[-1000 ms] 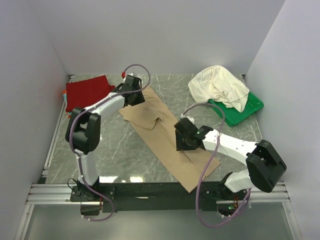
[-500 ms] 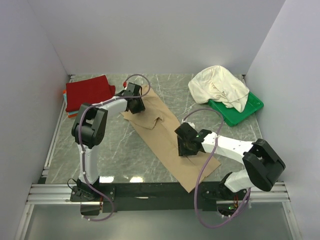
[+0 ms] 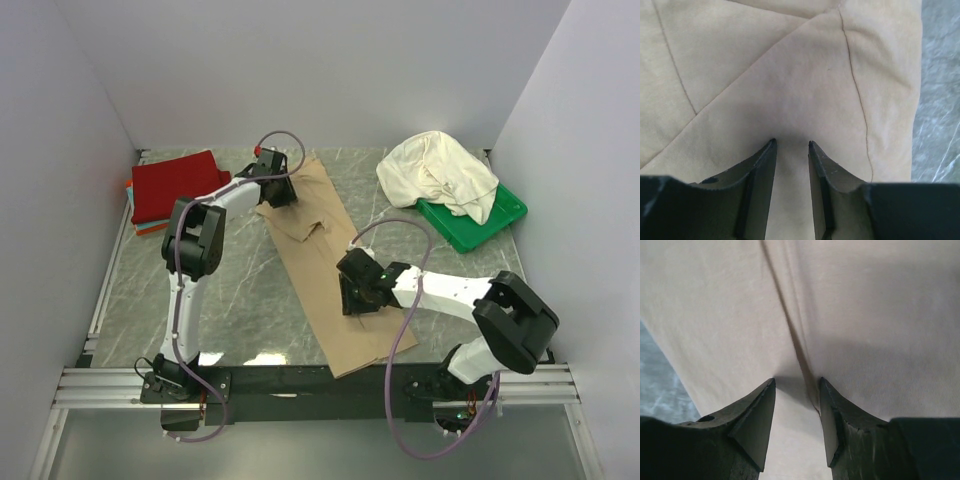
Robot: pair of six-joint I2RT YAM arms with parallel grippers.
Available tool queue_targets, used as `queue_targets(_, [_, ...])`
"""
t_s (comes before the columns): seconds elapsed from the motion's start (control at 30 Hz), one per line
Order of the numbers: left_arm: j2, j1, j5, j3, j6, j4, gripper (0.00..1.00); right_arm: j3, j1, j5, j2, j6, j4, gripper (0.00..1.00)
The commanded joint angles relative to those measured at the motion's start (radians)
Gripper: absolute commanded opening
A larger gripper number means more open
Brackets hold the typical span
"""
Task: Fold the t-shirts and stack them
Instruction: Fold the tshirt
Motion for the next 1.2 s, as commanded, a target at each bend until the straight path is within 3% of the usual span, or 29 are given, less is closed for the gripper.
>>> queue_targets(0.0, [0.093, 0.016, 0.009, 0.069, 0.078, -0.05, 0.39, 0.017, 0.047, -0.058, 0.065, 0.044, 0.017, 0.48])
queue_targets(0.63, [0.295, 0.042, 0.23, 0.431, 0.169, -0.032, 0.43, 0.177, 0.117, -0.118, 0.251, 0.062, 0.077, 0.48])
queue_targets(0.87, [0.326, 0.042, 0.268, 0.479, 0.194, 0.004, 0.48, 0.249, 0.117, -0.129, 0.291, 0.038, 0.066, 0.48])
queue_targets(1.17, [0.231, 0.039, 0.365, 0.491, 0.149, 0.1, 0.52, 0.32, 0.117, -0.074, 0.17, -0.007, 0.063, 0.51])
